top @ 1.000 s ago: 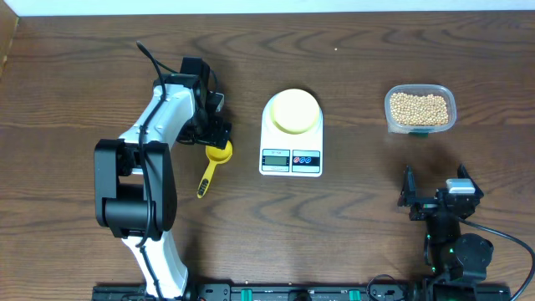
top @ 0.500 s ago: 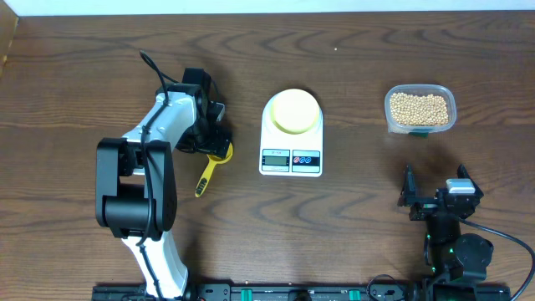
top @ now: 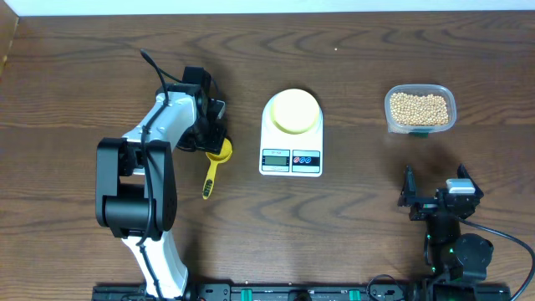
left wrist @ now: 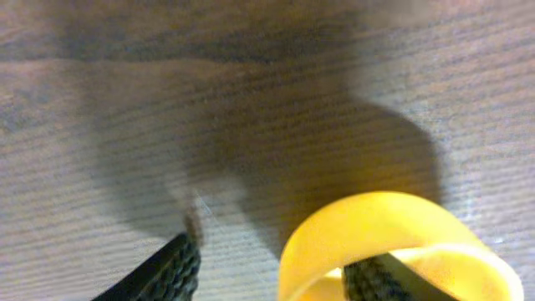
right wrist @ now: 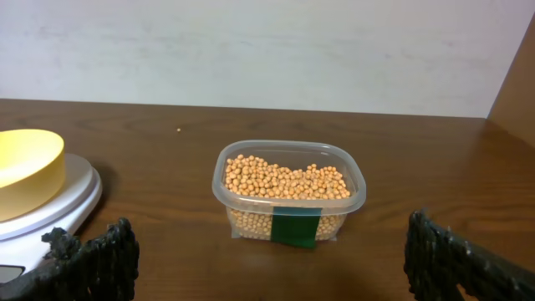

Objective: Scoop item into bowl and weigh 50g on scale
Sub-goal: 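Lower the left gripper and close it on the yellow scoop's rim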

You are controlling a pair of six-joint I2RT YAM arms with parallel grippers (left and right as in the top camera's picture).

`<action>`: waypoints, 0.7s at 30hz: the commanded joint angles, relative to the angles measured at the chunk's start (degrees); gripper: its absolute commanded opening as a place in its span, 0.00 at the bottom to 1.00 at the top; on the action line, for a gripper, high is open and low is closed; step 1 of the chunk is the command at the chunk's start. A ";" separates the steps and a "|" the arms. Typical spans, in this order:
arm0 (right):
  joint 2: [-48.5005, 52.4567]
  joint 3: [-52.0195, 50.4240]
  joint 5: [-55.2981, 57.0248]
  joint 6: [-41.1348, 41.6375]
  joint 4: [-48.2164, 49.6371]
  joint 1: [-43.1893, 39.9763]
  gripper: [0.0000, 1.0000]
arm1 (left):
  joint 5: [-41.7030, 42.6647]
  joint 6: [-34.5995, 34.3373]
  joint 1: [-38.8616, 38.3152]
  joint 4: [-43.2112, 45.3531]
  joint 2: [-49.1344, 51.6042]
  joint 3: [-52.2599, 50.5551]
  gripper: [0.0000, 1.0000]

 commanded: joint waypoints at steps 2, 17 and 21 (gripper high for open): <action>-0.37 -0.09 0.44 -0.72 -0.28 -0.37 0.99 | 0.13 0.37 -0.07 0.00 0.74 -0.15 0.48; -0.37 -0.09 0.44 -0.72 -0.28 -0.37 0.99 | 2.69 0.37 -0.07 0.68 0.74 -0.15 0.10; -0.37 -0.09 0.44 -0.72 -0.28 -0.37 0.99 | 2.69 0.39 -0.07 0.90 0.74 -0.15 0.08</action>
